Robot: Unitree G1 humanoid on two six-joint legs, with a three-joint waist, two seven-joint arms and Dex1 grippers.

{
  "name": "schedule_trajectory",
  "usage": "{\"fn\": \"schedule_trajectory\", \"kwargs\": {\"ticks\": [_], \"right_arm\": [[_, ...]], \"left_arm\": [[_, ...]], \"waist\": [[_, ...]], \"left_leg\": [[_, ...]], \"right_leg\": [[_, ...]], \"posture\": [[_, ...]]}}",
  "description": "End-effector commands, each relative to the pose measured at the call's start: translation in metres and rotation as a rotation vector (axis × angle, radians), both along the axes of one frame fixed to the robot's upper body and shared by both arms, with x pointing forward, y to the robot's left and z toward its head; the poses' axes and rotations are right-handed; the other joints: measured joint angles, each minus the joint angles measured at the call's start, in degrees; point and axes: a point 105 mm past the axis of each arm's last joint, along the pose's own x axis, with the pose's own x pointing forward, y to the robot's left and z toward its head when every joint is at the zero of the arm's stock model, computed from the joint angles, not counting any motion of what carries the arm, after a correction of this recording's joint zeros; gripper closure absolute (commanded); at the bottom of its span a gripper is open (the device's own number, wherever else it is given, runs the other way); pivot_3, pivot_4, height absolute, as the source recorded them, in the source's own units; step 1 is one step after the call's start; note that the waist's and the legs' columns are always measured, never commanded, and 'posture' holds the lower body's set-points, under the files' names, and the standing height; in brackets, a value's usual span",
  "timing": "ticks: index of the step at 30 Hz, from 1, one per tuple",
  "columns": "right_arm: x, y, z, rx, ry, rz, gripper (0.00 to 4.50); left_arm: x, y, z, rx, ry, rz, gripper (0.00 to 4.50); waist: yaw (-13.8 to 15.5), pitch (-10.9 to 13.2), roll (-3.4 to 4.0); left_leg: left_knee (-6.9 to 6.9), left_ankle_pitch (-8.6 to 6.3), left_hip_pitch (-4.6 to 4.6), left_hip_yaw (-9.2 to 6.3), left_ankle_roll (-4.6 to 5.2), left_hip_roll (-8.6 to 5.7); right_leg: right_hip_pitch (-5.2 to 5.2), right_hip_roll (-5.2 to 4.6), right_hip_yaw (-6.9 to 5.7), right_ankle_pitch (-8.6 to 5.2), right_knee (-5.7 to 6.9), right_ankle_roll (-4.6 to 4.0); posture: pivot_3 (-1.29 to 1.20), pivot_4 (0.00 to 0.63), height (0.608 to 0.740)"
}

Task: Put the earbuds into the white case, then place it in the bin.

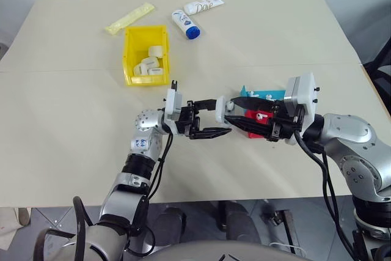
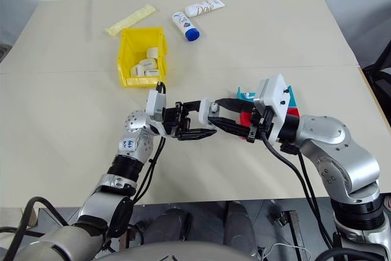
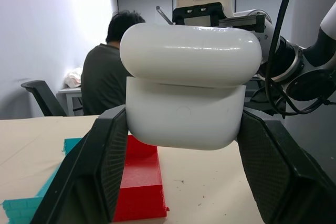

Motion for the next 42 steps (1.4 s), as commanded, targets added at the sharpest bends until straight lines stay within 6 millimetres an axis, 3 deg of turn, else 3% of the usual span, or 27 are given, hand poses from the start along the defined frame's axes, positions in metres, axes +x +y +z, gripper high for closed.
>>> {"fn": "schedule_trajectory", "kwargs": {"ticks": [1, 15, 20, 23, 28, 30, 35, 42], "right_arm": [[0.000, -0.006, 0.004, -0.008, -0.003, -0.027, 2.41], [0.003, -0.038, 0.015, -0.008, -0.036, -0.185, 2.41], [-0.018, -0.079, -0.003, -0.062, 0.045, -0.371, 2.41], [-0.042, -0.110, -0.018, -0.099, 0.130, -0.512, 1.83], [-0.082, -0.151, -0.026, -0.134, 0.203, -0.706, 0.17], [-0.093, -0.161, -0.028, -0.147, 0.222, -0.750, 0.04], [-0.097, -0.164, -0.025, -0.153, 0.209, -0.769, 0.04], [-0.055, -0.142, -0.014, -0.167, 0.141, -0.654, 0.04]], "left_arm": [[0.001, -0.004, 0.019, -0.042, -0.073, -0.011, 1.74], [0.009, 0.001, 0.019, -0.041, -0.066, 0.020, 1.74], [0.022, 0.022, 0.014, -0.012, -0.048, 0.105, 1.74], [0.027, 0.038, 0.007, 0.019, -0.032, 0.145, 1.74], [0.033, 0.058, 0.003, 0.045, -0.020, 0.200, 1.74], [0.037, 0.062, 0.005, 0.045, -0.022, 0.222, 1.74], [0.044, 0.064, 0.012, 0.029, -0.040, 0.260, 1.74], [0.044, 0.062, 0.018, -0.003, -0.070, 0.286, 1.74]], "waist": [[0.0, 0.0, 0.00], [0.1, 0.0, -0.01], [1.1, 0.0, -0.05], [1.5, 0.0, -0.04], [1.6, 0.1, -0.09], [1.6, 0.1, -0.09], [1.3, 0.1, -0.14], [1.0, 0.1, -0.19]], "left_leg": [[0.00, 0.00, 0.00, 0.00, 0.00, 0.00], [0.00, 0.01, -0.01, 0.00, 0.01, -0.01], [-0.01, 0.01, -0.07, -0.10, 0.02, -0.02], [-0.04, 0.01, -0.09, -0.07, 0.02, -0.02], [-0.05, 0.01, -0.01, -0.02, 0.06, -0.03], [-0.05, 0.00, 0.02, 0.01, 0.07, -0.03], [-0.07, -0.15, 0.08, 0.05, 0.27, 0.02], [-0.06, -0.06, 0.08, 0.11, 0.11, 0.01]], "right_leg": [[0.00, 0.00, 0.00, 0.00, 0.00, 0.00], [0.00, -0.01, -0.01, 0.00, -0.01, 0.01], [0.01, -0.02, -0.09, 0.00, -0.03, 0.01], [0.01, -0.01, -0.06, 0.01, -0.03, 0.02], [0.13, -0.02, -0.02, 0.04, -0.12, 0.08], [0.15, -0.02, 0.01, 0.07, -0.09, 0.08], [0.15, 0.02, 0.05, 0.07, -0.08, 0.08], [0.14, 0.01, 0.08, 0.08, -0.10, 0.08]], "posture": [[0.00, 0.150, 0.740], [0.00, 0.150, 0.740], [0.00, 0.150, 0.740], [0.00, 0.150, 0.740], [0.00, 0.150, 0.740], [0.00, 0.150, 0.740], [0.00, 0.150, 0.740], [0.00, 0.150, 0.740]]}}
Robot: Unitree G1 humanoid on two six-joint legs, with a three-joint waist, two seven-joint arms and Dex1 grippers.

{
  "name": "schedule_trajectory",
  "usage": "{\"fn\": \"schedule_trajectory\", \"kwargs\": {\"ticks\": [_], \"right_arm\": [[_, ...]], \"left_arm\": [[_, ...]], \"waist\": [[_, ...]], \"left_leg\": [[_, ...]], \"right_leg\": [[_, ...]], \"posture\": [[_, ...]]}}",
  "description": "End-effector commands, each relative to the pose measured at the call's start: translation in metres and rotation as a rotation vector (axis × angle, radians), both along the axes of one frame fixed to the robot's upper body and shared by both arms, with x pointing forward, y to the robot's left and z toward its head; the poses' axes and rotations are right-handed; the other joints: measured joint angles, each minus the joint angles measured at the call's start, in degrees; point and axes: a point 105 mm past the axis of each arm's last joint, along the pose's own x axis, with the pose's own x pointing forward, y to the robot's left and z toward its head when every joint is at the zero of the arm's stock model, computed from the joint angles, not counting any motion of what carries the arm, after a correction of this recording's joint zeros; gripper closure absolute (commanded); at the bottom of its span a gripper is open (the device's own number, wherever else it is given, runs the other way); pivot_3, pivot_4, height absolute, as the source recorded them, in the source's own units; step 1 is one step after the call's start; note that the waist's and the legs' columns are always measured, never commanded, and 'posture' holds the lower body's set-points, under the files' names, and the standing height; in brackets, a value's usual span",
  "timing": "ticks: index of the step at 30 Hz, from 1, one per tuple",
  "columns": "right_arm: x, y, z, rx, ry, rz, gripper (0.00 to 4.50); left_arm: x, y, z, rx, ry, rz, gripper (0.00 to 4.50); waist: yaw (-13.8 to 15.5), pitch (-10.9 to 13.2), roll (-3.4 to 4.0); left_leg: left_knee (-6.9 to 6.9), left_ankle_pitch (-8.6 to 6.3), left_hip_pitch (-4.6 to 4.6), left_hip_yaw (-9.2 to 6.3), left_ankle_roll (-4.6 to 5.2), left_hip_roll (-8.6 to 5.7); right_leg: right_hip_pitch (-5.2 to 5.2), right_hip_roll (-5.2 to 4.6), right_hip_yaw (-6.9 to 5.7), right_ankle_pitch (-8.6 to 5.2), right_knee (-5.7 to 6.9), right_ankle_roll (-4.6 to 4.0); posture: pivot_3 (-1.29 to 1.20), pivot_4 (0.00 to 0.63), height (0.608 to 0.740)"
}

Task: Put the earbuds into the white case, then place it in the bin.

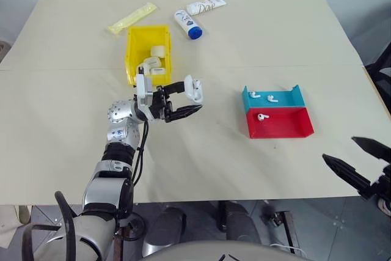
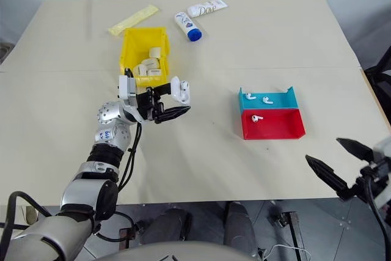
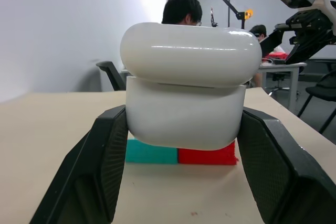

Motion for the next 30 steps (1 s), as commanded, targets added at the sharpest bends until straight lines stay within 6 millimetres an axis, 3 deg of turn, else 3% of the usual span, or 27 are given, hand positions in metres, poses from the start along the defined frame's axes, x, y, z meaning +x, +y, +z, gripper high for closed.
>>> {"fn": "schedule_trajectory", "kwargs": {"ticks": [1, 5, 12, 15, 17, 22, 25, 30], "right_arm": [[0.024, 0.013, 0.005, -0.029, -0.005, 0.067, 0.04], [0.068, 0.017, 0.001, -0.165, 0.075, 0.111, 0.04], [0.138, 0.022, 0.020, -0.229, 0.138, 0.118, 0.04], [0.165, 0.030, 0.024, -0.250, 0.178, 0.133, 0.66], [0.177, 0.032, 0.025, -0.266, 0.198, 0.135, 1.30], [0.192, 0.041, 0.019, -0.301, 0.268, 0.186, 1.30], [0.199, 0.043, 0.013, -0.336, 0.298, 0.200, 1.88], [0.203, 0.048, 0.006, -0.366, 0.347, 0.232, 1.88]], "left_arm": [[-0.001, 0.000, 0.010, -0.026, -0.057, 0.021, 1.74], [-0.006, 0.000, 0.008, -0.050, -0.067, 0.045, 1.74], [-0.021, 0.002, 0.002, -0.081, -0.065, 0.090, 1.74], [-0.026, 0.002, -0.001, -0.091, -0.062, 0.115, 1.74], [-0.029, 0.002, -0.001, -0.096, -0.062, 0.125, 1.74], [-0.034, 0.001, -0.003, -0.104, -0.057, 0.142, 1.74], [-0.035, 0.000, -0.003, -0.110, -0.057, 0.152, 1.74], [-0.037, 0.000, -0.004, -0.115, -0.056, 0.161, 1.74]], "waist": [[0.0, 0.0, 0.00], [-0.6, 0.0, 0.02], [-1.2, 0.1, 0.09], [-1.3, 0.1, 0.09], [-1.2, 0.1, 0.09], [-0.9, 0.1, 0.10], [-1.1, 0.1, 0.10], [-1.4, 0.1, 0.11]], "left_leg": [[0.00, 0.00, 0.00, 0.00, 0.00, 0.01], [0.02, 0.03, -0.01, 0.01, -0.02, -0.02], [0.01, 0.13, -0.13, 0.05, -0.07, -0.03], [-0.03, 0.15, -0.15, 0.07, -0.12, 0.06], [-0.03, 0.16, -0.17, 0.08, -0.14, 0.06], [-0.01, 0.19, -0.30, 0.06, -0.09, -0.04], [0.00, 0.20, -0.33, 0.10, -0.09, -0.05], [-0.01, 0.24, -0.33, 0.12, -0.16, 0.01]], "right_leg": [[0.00, 0.00, -0.01, 0.00, 0.00, 0.00], [-0.04, -0.03, -0.01, 0.00, 0.01, -0.01], [-0.19, -0.08, -0.01, 0.04, -0.03, -0.04], [-0.23, -0.02, 0.00, 0.05, -0.03, -0.06], [-0.28, -0.01, 0.01, 0.06, 0.00, -0.07], [-0.36, -0.04, 0.00, 0.12, 0.14, -0.08], [-0.41, -0.04, 0.00, 0.17, 0.12, -0.08], [-0.48, 0.02, 0.02, 0.19, 0.19, -0.10]], "posture": [[0.00, 0.150, 0.740], [0.00, 0.150, 0.740], [0.00, 0.150, 0.740], [0.00, 0.150, 0.740], [0.00, 0.150, 0.740], [0.00, 0.150, 0.740], [0.00, 0.150, 0.740], [0.00, 0.150, 0.740]]}}
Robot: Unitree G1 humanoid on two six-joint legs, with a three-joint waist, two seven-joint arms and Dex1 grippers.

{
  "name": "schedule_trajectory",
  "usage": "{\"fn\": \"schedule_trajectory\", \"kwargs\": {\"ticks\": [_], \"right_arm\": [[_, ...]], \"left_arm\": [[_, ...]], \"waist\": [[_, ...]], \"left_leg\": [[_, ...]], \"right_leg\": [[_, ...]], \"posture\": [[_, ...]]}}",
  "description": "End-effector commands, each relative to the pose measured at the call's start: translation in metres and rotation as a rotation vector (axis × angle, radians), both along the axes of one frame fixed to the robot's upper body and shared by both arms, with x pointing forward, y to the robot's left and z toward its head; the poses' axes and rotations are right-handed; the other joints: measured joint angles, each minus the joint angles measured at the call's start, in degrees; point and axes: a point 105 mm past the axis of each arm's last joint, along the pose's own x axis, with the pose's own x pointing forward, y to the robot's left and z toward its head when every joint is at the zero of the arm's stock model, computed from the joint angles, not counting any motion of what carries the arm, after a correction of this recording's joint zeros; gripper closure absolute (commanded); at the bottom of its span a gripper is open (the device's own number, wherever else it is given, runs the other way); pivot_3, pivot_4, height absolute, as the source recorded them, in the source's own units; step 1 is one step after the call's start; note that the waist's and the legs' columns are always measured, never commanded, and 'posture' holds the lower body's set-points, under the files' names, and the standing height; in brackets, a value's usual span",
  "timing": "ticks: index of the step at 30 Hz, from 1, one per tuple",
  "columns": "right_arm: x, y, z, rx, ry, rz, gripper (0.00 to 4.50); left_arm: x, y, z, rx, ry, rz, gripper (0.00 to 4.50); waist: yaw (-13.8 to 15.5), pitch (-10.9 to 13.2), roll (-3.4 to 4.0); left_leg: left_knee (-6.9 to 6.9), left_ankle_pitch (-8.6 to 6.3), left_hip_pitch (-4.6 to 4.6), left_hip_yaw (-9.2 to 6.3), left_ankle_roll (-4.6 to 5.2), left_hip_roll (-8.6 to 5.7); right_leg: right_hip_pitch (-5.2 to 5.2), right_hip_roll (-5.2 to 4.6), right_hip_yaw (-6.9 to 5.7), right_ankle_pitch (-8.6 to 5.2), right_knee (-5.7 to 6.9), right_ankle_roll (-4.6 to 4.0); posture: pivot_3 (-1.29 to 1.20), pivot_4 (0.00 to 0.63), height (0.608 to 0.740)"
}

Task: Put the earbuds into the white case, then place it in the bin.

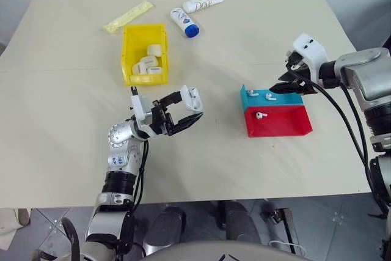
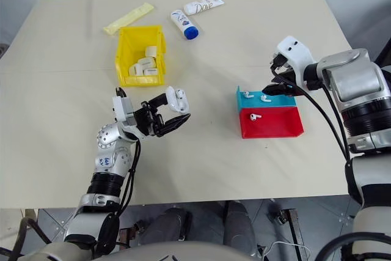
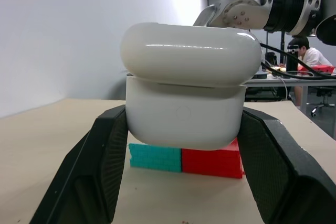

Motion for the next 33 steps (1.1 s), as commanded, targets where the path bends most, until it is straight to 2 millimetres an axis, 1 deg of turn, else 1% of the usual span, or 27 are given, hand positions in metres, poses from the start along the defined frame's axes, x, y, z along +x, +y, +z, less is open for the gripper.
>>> {"fn": "schedule_trajectory", "kwargs": {"ticks": [1, 9, 14, 18, 27, 33], "right_arm": [[0.004, 0.002, 0.006, -0.025, -0.004, 0.023, 1.88], [0.016, 0.001, -0.007, -0.052, 0.041, -0.009, 1.88], [0.022, -0.001, -0.011, -0.058, 0.059, -0.034, 1.88], [0.024, -0.001, -0.014, -0.058, 0.072, -0.041, 1.88], [0.028, 0.011, -0.015, -0.003, 0.087, -0.029, 1.88], [0.027, 0.011, -0.020, -0.014, 0.101, -0.025, 1.88]], "left_arm": [[-0.004, 0.000, 0.009, -0.017, -0.043, 0.005, 1.74], [-0.009, -0.001, 0.008, -0.022, -0.043, 0.002, 1.74], [-0.012, 0.000, 0.007, -0.023, -0.042, 0.009, 1.74], [-0.015, 0.002, 0.006, -0.021, -0.041, 0.018, 1.74], [-0.018, 0.002, 0.007, -0.026, -0.039, 0.029, 1.74], [-0.018, 0.002, 0.007, -0.025, -0.037, 0.035, 1.74]], "waist": [[-0.1, 0.0, 0.01], [-0.6, 0.0, 0.03], [-1.1, 0.0, 0.03], [-1.3, -0.1, 0.11], [-1.3, -0.1, 0.14], [-1.3, -0.1, 0.16]], "left_leg": [[0.00, 0.00, -0.01, 0.01, 0.00, 0.00], [0.00, 0.01, -0.06, 0.04, -0.01, -0.02], [-0.01, 0.02, -0.10, 0.03, -0.02, -0.01], [-0.02, 0.02, -0.10, 0.04, -0.03, -0.01], [-0.01, 0.04, -0.12, 0.07, -0.04, -0.03], [-0.01, 0.04, -0.13, 0.08, -0.05, -0.02]], "right_leg": [[-0.03, 0.00, 0.01, 0.00, 0.02, 0.00], [-0.11, 0.00, 0.03, 0.01, 0.06, -0.02], [-0.17, 0.00, 0.03, 0.01, 0.07, -0.04], [-0.19, 0.00, 0.03, 0.01, 0.08, -0.05], [-0.24, 0.00, 0.04, 0.02, 0.12, -0.07], [-0.27, 0.00, 0.04, 0.03, 0.14, -0.07]], "posture": [[0.00, 0.150, 0.740], [0.00, 0.150, 0.740], [0.00, 0.150, 0.740], [0.00, 0.150, 0.740], [0.00, 0.150, 0.740], [0.00, 0.150, 0.740]]}}
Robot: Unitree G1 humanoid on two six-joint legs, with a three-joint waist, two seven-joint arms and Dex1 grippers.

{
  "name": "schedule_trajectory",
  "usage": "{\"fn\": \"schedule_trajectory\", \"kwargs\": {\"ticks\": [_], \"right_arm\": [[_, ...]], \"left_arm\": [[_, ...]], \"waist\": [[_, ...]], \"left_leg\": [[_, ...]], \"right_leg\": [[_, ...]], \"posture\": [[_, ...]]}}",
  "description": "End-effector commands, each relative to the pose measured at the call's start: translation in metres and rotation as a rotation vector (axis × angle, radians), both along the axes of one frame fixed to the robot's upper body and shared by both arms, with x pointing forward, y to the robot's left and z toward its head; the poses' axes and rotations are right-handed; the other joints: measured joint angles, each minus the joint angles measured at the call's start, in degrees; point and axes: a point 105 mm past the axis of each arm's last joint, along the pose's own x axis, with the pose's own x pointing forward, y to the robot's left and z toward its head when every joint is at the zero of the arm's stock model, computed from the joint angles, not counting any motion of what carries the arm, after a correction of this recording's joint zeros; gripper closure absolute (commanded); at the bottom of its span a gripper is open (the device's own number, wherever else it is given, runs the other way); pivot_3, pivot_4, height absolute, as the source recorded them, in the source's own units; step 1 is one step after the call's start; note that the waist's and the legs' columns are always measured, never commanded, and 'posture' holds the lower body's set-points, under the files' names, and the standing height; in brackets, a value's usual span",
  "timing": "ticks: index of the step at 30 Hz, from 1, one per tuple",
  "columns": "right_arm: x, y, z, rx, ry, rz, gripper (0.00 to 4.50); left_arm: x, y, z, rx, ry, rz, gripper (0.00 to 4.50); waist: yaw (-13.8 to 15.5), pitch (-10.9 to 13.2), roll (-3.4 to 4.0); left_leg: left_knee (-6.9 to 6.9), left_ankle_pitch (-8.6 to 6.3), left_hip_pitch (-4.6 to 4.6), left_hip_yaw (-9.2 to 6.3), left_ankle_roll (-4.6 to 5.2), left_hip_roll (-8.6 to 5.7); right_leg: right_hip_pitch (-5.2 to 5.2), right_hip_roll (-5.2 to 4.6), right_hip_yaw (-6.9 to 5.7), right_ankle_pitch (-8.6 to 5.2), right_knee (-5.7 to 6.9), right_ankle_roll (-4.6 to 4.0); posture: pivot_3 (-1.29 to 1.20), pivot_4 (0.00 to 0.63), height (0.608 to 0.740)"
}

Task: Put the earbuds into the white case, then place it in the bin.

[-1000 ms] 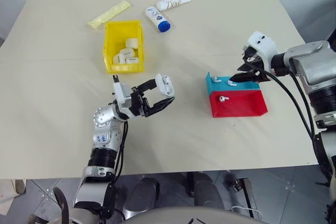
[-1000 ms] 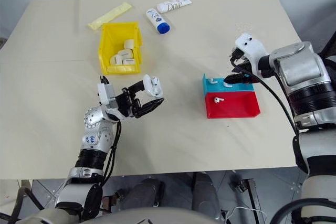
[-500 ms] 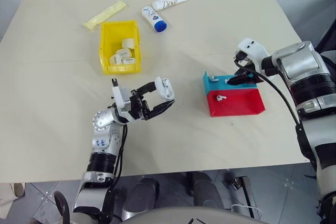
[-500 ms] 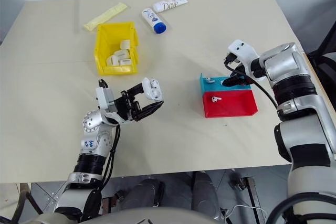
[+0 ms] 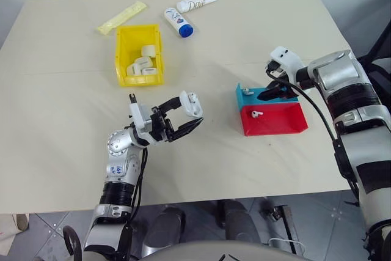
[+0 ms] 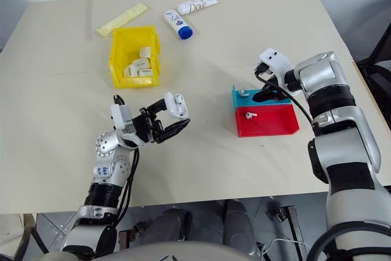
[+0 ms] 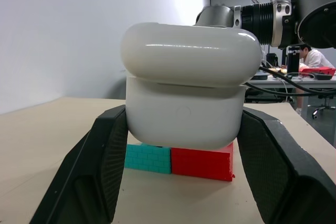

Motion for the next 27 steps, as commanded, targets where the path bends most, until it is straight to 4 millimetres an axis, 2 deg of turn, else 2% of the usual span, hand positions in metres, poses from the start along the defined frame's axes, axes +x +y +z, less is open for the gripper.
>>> {"fn": "schedule_trajectory", "kwargs": {"ticks": [1, 8, 11, 16, 19, 21, 24, 27], "right_arm": [[0.003, -0.001, 0.012, -0.002, -0.037, 0.008, 1.88], [0.003, 0.001, 0.010, -0.005, -0.032, 0.011, 1.88], [0.004, 0.002, 0.009, -0.007, -0.030, 0.013, 2.43], [0.003, 0.002, 0.008, -0.003, -0.026, 0.012, 4.03], [0.003, 0.004, 0.011, 0.008, -0.034, 0.029, 4.03], [0.002, 0.004, 0.022, 0.023, -0.076, 0.057, 4.03], [-0.004, 0.013, 0.053, 0.118, -0.184, 0.124, 4.03], [-0.024, 0.024, 0.078, 0.227, -0.273, 0.199, 4.03]], "left_arm": [[-0.004, 0.001, 0.009, -0.013, -0.042, 0.004, 1.74], [-0.003, 0.001, 0.010, -0.012, -0.043, 0.010, 1.74], [-0.003, 0.001, 0.010, -0.012, -0.044, 0.012, 1.74], [-0.002, 0.002, 0.010, -0.011, -0.044, 0.015, 1.74], [-0.001, 0.002, 0.010, -0.009, -0.044, 0.016, 1.74], [0.001, 0.000, 0.010, -0.008, -0.043, 0.008, 1.74], [0.004, -0.005, 0.011, -0.016, -0.039, -0.023, 1.74], [0.006, -0.013, 0.010, -0.016, -0.031, -0.067, 1.74]], "waist": [[0.0, 0.0, 0.00], [0.0, 0.0, 0.01], [0.0, 0.0, 0.01], [0.0, -0.1, 0.02], [0.0, -0.1, 0.02], [0.0, -0.1, 0.02], [0.1, -0.1, 0.06], [0.3, -0.1, 0.04]], "left_leg": [[0.00, 0.00, 0.00, 0.01, 0.00, 0.00], [0.00, 0.00, 0.00, 0.03, 0.00, 0.00], [0.01, 0.00, 0.01, 0.03, 0.00, 0.00], [0.01, 0.00, 0.01, 0.04, 0.00, 0.00], [0.02, 0.00, 0.01, 0.04, 0.00, 0.00], [0.02, 0.00, 0.01, 0.05, 0.00, 0.00], [0.06, 0.01, -0.09, 0.04, 0.00, -0.02], [0.09, 0.01, -0.15, 0.03, 0.01, -0.02]], "right_leg": [[0.00, 0.00, 0.00, 0.00, 0.00, 0.00], [-0.01, 0.00, 0.00, 0.00, 0.02, -0.01], [-0.01, 0.00, 0.00, 0.00, 0.03, -0.01], [-0.01, 0.00, 0.00, 0.00, 0.04, -0.01], [-0.01, 0.00, 0.00, 0.00, 0.05, -0.01], [-0.02, 0.00, 0.00, 0.01, 0.05, -0.01], [-0.10, -0.02, -0.01, 0.01, 0.07, -0.01], [-0.15, -0.02, -0.05, 0.01, 0.06, -0.01]], "posture": [[0.00, 0.150, 0.740], [0.00, 0.150, 0.740], [0.00, 0.150, 0.740], [0.00, 0.150, 0.740], [0.00, 0.150, 0.740], [0.00, 0.150, 0.740], [0.00, 0.150, 0.740], [0.00, 0.150, 0.740]]}}
